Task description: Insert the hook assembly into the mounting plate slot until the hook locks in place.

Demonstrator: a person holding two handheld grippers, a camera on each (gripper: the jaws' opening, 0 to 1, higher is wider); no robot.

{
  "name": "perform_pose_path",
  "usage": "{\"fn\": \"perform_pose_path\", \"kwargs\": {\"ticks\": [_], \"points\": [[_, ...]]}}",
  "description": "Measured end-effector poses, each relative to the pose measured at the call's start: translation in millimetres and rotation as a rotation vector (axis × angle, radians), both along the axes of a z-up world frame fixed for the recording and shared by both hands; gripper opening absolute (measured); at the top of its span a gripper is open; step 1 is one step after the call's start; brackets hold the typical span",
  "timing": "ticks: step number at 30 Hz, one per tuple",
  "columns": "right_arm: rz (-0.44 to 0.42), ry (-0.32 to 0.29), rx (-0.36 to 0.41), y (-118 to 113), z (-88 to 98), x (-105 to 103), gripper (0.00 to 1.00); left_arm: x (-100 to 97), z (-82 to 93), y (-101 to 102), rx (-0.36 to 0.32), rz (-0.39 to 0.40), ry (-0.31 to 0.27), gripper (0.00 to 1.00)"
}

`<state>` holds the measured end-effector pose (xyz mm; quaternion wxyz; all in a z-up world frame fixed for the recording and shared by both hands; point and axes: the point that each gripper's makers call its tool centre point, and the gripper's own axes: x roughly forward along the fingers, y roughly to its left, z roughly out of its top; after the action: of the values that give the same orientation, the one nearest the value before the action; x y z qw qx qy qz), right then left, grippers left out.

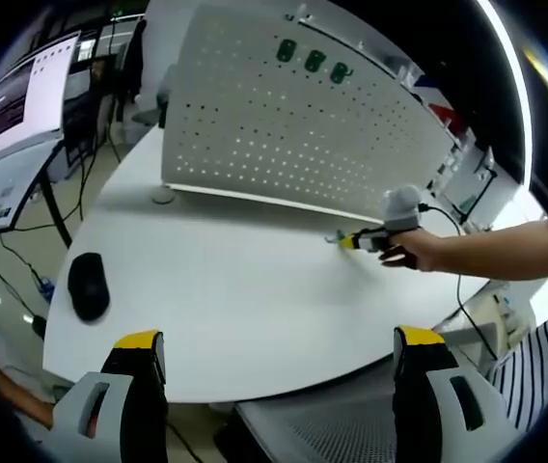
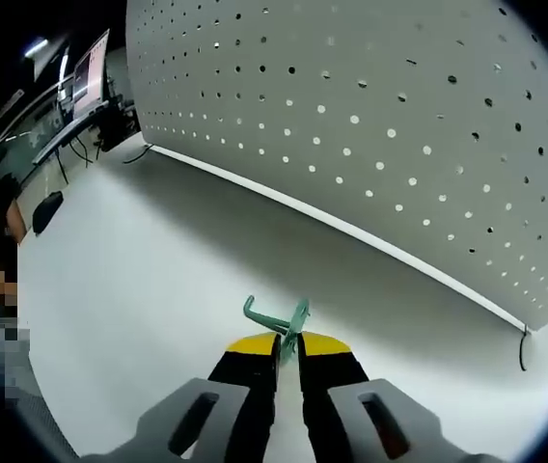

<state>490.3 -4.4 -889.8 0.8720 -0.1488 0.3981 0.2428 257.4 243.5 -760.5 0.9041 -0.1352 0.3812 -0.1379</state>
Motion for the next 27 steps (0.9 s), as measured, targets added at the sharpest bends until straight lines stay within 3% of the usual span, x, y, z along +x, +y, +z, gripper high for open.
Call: {"fn": "perform_pose_path", "kwargs": {"ticks": [27], "points": [[-0.034, -0.014, 0.001, -6.0, 1.6, -0.3, 0.00, 4.7, 3.0, 0.4, -0.003, 0.001, -0.008, 1.00]]}}
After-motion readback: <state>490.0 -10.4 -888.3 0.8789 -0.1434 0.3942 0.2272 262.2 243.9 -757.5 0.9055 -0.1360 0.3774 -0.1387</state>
